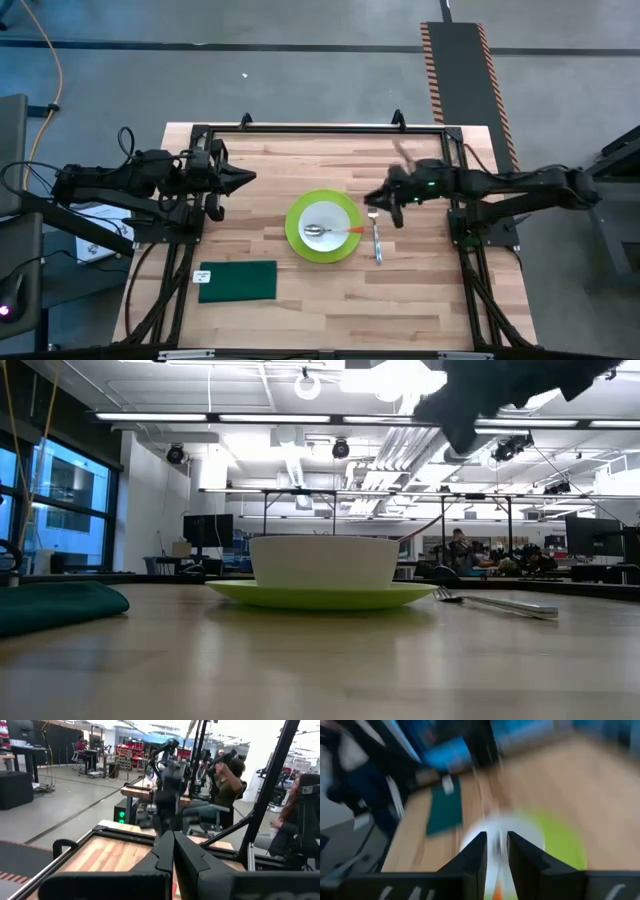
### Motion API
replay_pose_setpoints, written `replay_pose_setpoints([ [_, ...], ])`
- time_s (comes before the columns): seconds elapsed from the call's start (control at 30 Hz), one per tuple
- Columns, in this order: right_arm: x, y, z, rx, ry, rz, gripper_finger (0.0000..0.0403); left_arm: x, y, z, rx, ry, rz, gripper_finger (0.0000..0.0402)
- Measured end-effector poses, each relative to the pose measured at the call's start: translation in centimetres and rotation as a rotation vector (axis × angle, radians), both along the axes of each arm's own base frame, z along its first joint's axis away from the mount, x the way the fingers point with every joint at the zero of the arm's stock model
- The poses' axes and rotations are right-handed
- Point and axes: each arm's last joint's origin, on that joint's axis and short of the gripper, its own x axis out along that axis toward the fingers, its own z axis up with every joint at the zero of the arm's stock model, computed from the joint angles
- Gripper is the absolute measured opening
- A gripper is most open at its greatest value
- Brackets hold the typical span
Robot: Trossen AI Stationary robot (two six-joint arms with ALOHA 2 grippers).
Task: Set table place
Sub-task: Return to Home Position
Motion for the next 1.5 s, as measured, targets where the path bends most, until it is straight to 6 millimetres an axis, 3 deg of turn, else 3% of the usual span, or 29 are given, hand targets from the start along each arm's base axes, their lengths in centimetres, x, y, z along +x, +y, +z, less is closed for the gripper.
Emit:
replay_pose_setpoints([
  [0.1, -0.4, 0.0, 1.1, -0.185, -0.253, 0.043, 0.0061, -0.8, 0.0, 0.0, 0.002, 0.02, 0.003, 0.0001],
  [0.23, -0.8, 0.1, 2.5, -0.291, -0.392, 0.051, 0.0051, -2.2, 0.1, 0.6, 0.021, 0.069, 0.038, 0.0],
  [0.53, -0.9, 0.2, 3.7, -0.289, -0.429, 0.067, 0.0003, -3.6, 0.1, 0.6, 0.004, 0.093, 0.053, 0.0],
  [1.33, -0.9, 0.2, 3.8, -0.232, -0.429, 0.062, 0.0, -3.5, 0.1, 0.5, -0.076, 0.082, 0.071, 0.0],
  [1.5, -0.9, 0.3, 3.8, -0.202, -0.432, 0.096, 0.0, -3.5, -0.1, -2.2, -0.093, 0.104, 0.004, 0.0],
])
